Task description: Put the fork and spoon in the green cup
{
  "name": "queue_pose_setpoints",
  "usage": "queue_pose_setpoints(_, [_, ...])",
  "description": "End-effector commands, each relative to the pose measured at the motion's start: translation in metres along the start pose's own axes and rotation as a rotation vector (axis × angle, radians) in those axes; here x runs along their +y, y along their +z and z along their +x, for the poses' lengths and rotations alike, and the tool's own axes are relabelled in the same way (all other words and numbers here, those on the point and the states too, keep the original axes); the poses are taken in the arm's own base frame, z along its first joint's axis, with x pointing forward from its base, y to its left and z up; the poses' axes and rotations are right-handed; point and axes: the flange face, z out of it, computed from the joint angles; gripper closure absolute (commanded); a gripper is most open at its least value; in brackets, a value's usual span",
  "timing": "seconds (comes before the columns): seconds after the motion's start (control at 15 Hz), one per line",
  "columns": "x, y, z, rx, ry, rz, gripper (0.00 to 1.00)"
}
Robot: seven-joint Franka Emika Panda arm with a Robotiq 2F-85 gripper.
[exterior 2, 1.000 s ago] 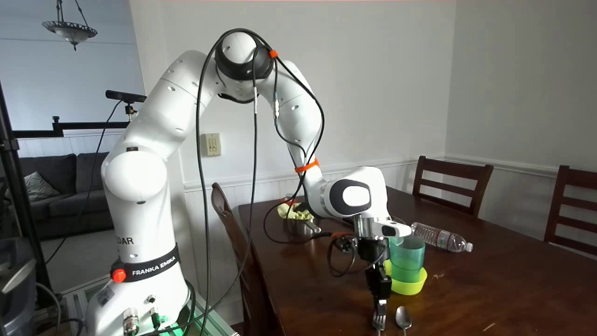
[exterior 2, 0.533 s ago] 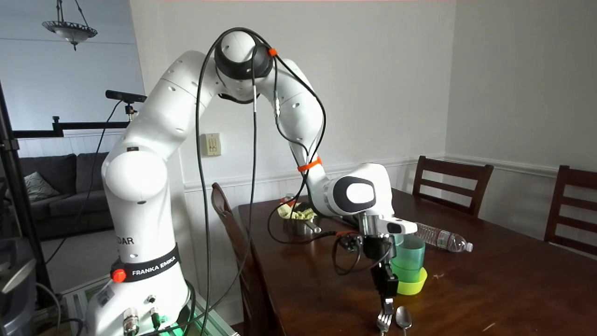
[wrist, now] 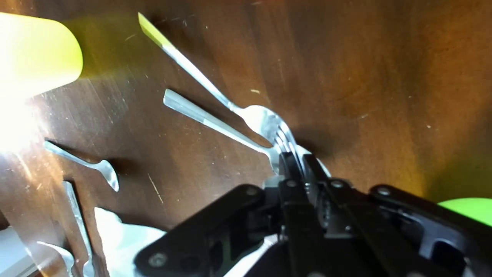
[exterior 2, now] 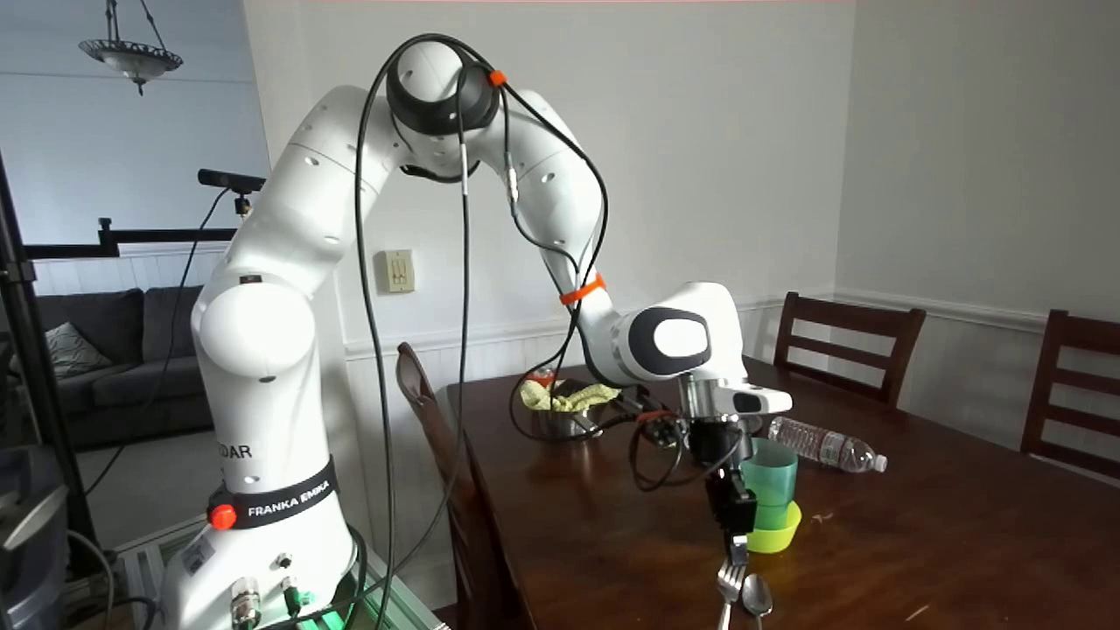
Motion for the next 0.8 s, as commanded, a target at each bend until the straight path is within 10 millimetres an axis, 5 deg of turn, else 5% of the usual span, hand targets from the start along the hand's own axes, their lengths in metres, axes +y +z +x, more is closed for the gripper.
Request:
queue_pose_setpoints(0.0, [0.007,-0.028,-0.003,0.019,0.018,0.021,0.98])
queue_pose_setpoints(0.27, [0.012,-0.047,-0.002,0.019,0.015,0.061,0.98])
queue_pose_setpoints(0.53, [0.015,-0.045,0.000,0.003,0.019,0.064,0.98])
queue_pose_setpoints(0.6, [0.014,-0.043,-0.003,-0.002,0.002,0.076,0.66])
queue_pose_setpoints(0.73, [0.016,-0.033,-0.009,-0.025,-0.042,0.090,0.58])
